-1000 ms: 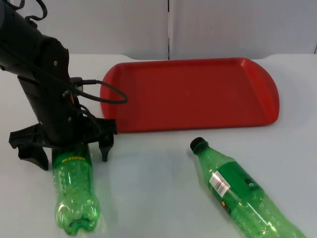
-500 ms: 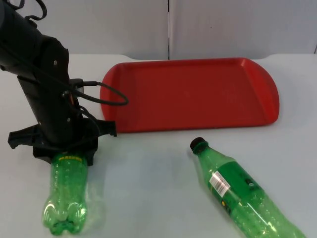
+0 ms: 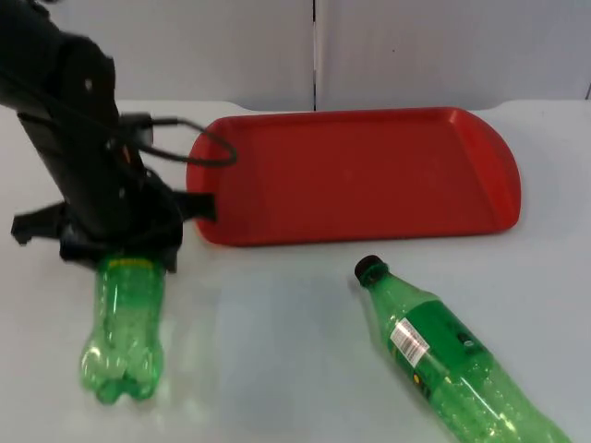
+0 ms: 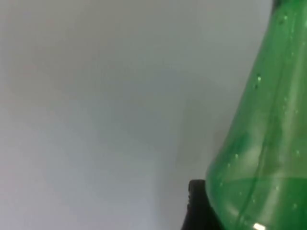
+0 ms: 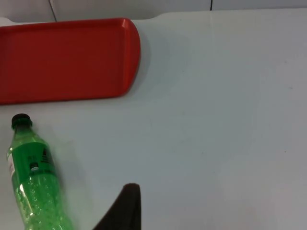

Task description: Place the bottle upright on the tray.

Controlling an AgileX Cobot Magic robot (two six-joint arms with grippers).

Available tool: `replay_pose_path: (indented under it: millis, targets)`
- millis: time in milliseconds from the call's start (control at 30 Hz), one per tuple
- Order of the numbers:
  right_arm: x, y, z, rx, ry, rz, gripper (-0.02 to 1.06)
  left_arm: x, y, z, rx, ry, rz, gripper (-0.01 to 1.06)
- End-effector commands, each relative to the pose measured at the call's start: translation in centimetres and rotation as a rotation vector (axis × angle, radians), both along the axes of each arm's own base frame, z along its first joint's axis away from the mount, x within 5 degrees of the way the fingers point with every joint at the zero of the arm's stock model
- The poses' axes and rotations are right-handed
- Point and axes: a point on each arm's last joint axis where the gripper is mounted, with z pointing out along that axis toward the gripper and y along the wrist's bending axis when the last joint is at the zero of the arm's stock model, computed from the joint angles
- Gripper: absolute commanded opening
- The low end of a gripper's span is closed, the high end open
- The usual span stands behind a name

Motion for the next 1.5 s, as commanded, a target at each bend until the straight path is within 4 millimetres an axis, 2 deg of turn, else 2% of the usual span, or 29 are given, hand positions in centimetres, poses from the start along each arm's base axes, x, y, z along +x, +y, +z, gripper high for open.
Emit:
replay_pose_path:
  millis: [0, 67, 100, 133, 267, 300, 333, 433, 467, 567, 633, 667, 767, 867, 1133, 1233, 1467]
  targets:
    - [0.0, 0.0, 0.0, 0.002, -0.006, -0.004, 1.05, 0.3, -0.1, 2.1, -0.033, -0.088, -0.011, 0.00]
    - [0.0, 0.0, 0.0, 0.002, -0.006, -0.004, 1.05, 0.6, -0.2, 4.4, -0.064, -0.196, -0.028, 0.00]
    - [0.0, 0.0, 0.0, 0.002, -0.006, -0.004, 1.05, 0.6, -0.2, 4.4, -0.064, -0.196, -0.028, 0.00]
    - [0.0, 0.0, 0.0, 0.002, -0.006, -0.004, 1.05, 0.7, -0.3, 6.5, -0.089, -0.290, -0.046, 0.00]
    - [0.0, 0.0, 0.0, 0.002, -0.006, -0.004, 1.05, 0.8, -0.5, 11.2, -0.156, -0.524, -0.075, 0.00]
    - [0.0, 0.0, 0.0, 0.002, -0.006, -0.004, 1.05, 0.8, -0.5, 11.2, -0.156, -0.524, -0.075, 0.00]
    - [0.0, 0.0, 0.0, 0.002, -0.006, -0.004, 1.05, 0.7, -0.5, 13.4, -0.188, -0.629, -0.081, 0.00]
    - [0.0, 0.0, 0.0, 0.002, -0.006, -0.004, 1.05, 0.4, -0.6, 17.2, -0.257, -0.850, -0.096, 0.00]
    - [0.0, 0.0, 0.0, 0.002, -0.006, -0.004, 1.05, 0.4, -0.6, 17.2, -0.257, -0.850, -0.096, 0.00]
    - [0.0, 0.0, 0.0, 0.002, -0.006, -0.004, 1.05, -0.2, -0.7, 20.9, -0.283, -1.100, -0.183, 0.00]
    - [0.0, 0.0, 0.0, 0.002, -0.006, -0.004, 1.05, -0.5, -1.2, 22.4, -0.240, -1.242, -0.326, 0.00]
    - [0.0, 0.0, 0.0, 0.002, -0.006, -0.004, 1.05, -0.5, -1.2, 22.4, -0.240, -1.242, -0.326, 0.00]
    - [0.0, 0.0, 0.0, 0.002, -0.006, -0.004, 1.05, -1.2, -2.4, 23.9, -0.161, -1.467, -0.571, 0.00]
    - [0.0, 0.0, 0.0, 0.002, -0.006, -0.004, 1.05, -1.5, -2.6, 24.5, -0.117, -1.548, -0.640, 0.00]
    - [0.0, 0.0, 0.0, 0.002, -0.006, -0.004, 1.05, -1.3, -2.6, 24.6, -0.176, -1.589, -0.588, 0.00]
    - [0.0, 0.0, 0.0, 0.002, -0.006, -0.004, 1.05, -1.0, -2.8, 24.4, -0.258, -1.619, -0.553, 0.00]
    - [0.0, 0.0, 0.0, 0.002, -0.006, -0.004, 1.05, 0.4, -3.2, 22.2, -0.303, -1.605, -0.530, 0.00]
